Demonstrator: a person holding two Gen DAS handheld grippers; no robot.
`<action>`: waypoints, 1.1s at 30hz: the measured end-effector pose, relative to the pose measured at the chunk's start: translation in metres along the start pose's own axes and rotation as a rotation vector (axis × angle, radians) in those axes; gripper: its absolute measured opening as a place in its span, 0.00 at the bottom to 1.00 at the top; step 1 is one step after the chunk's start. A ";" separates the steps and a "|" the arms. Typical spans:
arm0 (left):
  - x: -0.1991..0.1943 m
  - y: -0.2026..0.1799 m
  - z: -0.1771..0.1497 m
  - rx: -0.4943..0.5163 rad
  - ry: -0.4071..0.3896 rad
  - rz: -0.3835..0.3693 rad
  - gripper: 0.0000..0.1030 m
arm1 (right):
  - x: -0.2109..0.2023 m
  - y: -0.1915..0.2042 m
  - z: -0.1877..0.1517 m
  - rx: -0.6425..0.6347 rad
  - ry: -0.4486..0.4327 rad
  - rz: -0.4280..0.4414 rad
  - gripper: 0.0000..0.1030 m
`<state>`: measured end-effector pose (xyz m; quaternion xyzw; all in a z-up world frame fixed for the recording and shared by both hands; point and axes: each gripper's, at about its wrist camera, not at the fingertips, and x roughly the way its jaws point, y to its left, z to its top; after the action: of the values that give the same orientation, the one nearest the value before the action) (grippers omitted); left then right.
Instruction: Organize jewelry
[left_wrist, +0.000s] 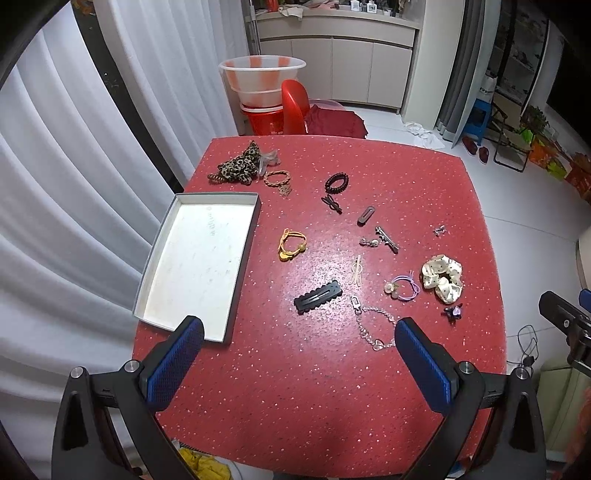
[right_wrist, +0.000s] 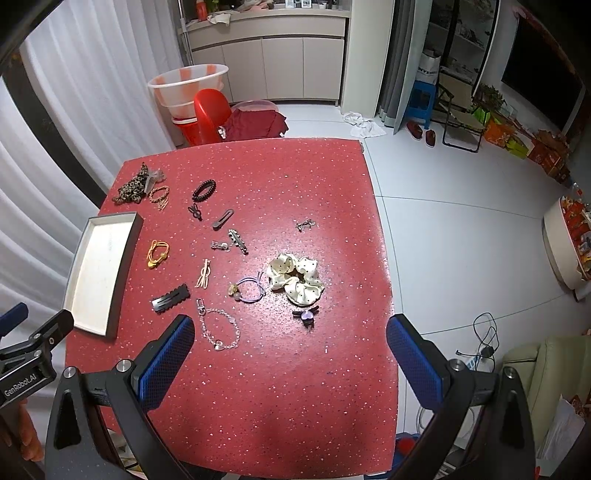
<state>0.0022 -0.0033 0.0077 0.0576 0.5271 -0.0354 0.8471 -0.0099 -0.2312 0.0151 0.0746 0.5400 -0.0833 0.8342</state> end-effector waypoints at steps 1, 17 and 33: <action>0.000 0.000 0.000 0.000 0.000 0.001 1.00 | 0.000 0.000 0.000 0.000 0.000 0.000 1.00; 0.001 0.003 -0.003 0.001 0.000 0.008 1.00 | 0.003 0.006 -0.005 -0.001 0.008 0.009 1.00; 0.000 0.004 -0.005 -0.003 -0.004 0.012 1.00 | 0.001 0.008 -0.005 -0.006 0.004 0.013 1.00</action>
<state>-0.0014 0.0011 0.0060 0.0593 0.5251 -0.0296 0.8485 -0.0124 -0.2228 0.0124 0.0756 0.5416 -0.0760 0.8338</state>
